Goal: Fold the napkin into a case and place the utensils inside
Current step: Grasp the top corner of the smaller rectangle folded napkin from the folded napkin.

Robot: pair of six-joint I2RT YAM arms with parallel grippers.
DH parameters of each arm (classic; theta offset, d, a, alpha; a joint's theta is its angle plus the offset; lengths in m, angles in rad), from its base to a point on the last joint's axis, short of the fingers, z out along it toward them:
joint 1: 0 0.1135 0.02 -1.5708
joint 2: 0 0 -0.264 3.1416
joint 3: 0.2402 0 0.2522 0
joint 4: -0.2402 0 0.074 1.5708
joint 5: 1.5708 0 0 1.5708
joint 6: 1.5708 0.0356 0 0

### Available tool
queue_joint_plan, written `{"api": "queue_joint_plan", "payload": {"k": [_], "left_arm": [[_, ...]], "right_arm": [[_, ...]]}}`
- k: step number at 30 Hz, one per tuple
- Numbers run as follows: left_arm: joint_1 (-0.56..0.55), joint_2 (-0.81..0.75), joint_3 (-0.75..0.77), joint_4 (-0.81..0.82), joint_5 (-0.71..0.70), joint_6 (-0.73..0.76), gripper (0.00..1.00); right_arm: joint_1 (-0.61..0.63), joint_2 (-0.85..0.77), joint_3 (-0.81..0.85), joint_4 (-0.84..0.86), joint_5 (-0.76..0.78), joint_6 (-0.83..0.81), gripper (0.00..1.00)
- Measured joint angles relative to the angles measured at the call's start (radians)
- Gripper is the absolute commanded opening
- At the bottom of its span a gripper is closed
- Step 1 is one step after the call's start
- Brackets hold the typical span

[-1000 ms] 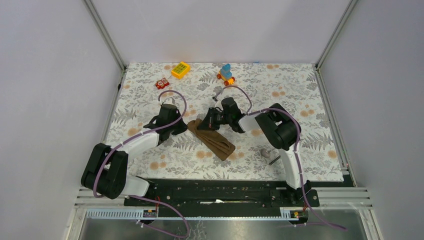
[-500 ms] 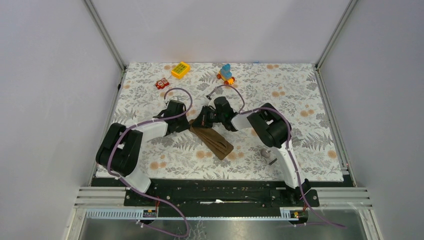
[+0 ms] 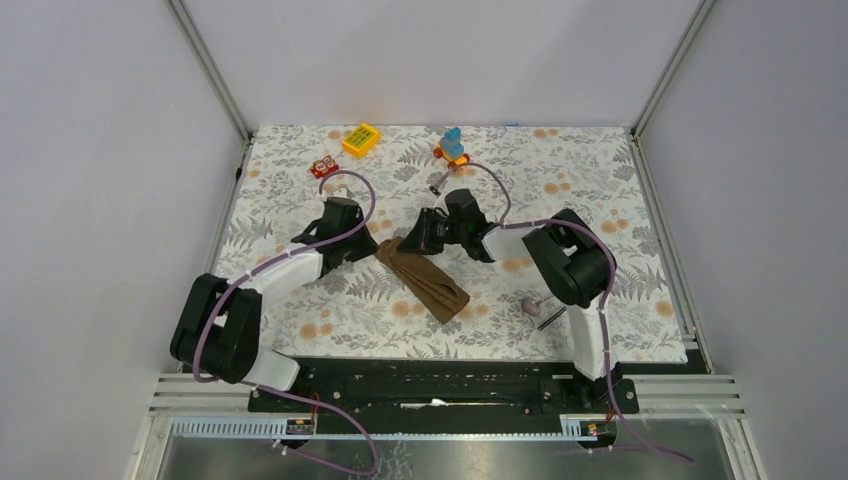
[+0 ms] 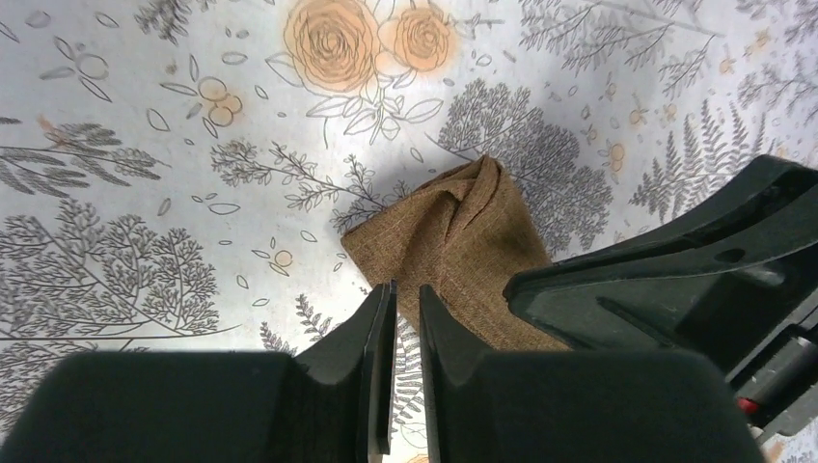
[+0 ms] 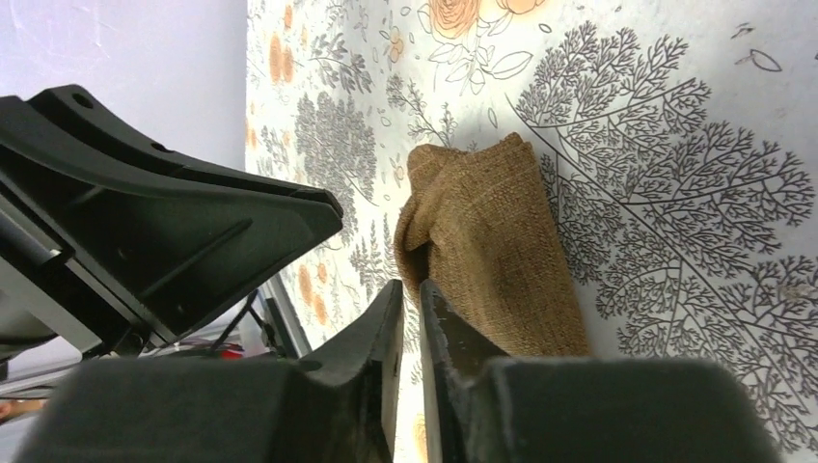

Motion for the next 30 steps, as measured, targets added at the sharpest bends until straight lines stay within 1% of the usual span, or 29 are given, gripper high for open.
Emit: {"api": "queue_joint_plan", "payload": {"k": [4, 7, 9, 10, 12, 14, 15, 17, 18, 19, 21, 24, 26, 30], "left_arm": [[-0.002, 0.066, 0.014, 0.000, 0.035, -0.001, 0.20], [-0.014, 0.146, 0.041, 0.001, 0.052, -0.002, 0.20], [-0.030, 0.187, 0.063, -0.003, 0.047, 0.004, 0.20], [-0.032, 0.203, 0.076, -0.008, 0.035, 0.005, 0.20], [-0.032, 0.209, 0.096, -0.011, 0.025, 0.007, 0.25], [-0.036, 0.205, 0.098, -0.011, 0.025, 0.013, 0.36], [-0.039, 0.198, 0.097, -0.015, 0.024, 0.018, 0.42], [-0.044, 0.158, 0.089, -0.031, 0.027, 0.027, 0.51], [-0.046, 0.133, 0.081, -0.039, 0.028, 0.034, 0.53], [-0.047, 0.092, 0.067, -0.047, 0.034, 0.035, 0.54], [-0.047, 0.015, 0.040, -0.059, 0.054, 0.031, 0.56], [-0.042, -0.087, -0.030, -0.035, 0.135, -0.011, 0.58], [-0.040, -0.119, -0.096, 0.004, 0.201, -0.059, 0.58], [-0.047, -0.127, -0.237, 0.085, 0.327, -0.211, 0.59]], "right_arm": [[0.008, 0.009, 0.002, -0.006, 0.014, -0.018, 0.04], [0.042, 0.058, 0.033, -0.008, 0.050, -0.025, 0.02], [0.073, 0.104, 0.065, -0.010, 0.068, -0.022, 0.03], [0.076, 0.110, 0.072, -0.008, 0.067, -0.021, 0.06], [0.076, 0.109, 0.082, -0.014, 0.078, -0.023, 0.19], [0.075, 0.095, 0.080, -0.042, 0.080, -0.030, 0.33], [0.075, 0.074, 0.079, -0.083, 0.079, -0.047, 0.40], [0.072, 0.004, 0.072, -0.190, 0.075, -0.102, 0.59], [0.071, -0.042, 0.068, -0.246, 0.074, -0.135, 0.67], [0.070, -0.091, 0.065, -0.304, 0.071, -0.179, 0.73], [0.068, -0.208, 0.054, -0.421, 0.071, -0.291, 0.82], [0.080, -0.412, 0.002, -0.542, 0.121, -0.473, 0.84], [0.106, -0.502, -0.028, -0.588, 0.170, -0.558, 0.84], [0.188, -0.581, -0.099, -0.624, 0.293, -0.705, 0.81]]}}
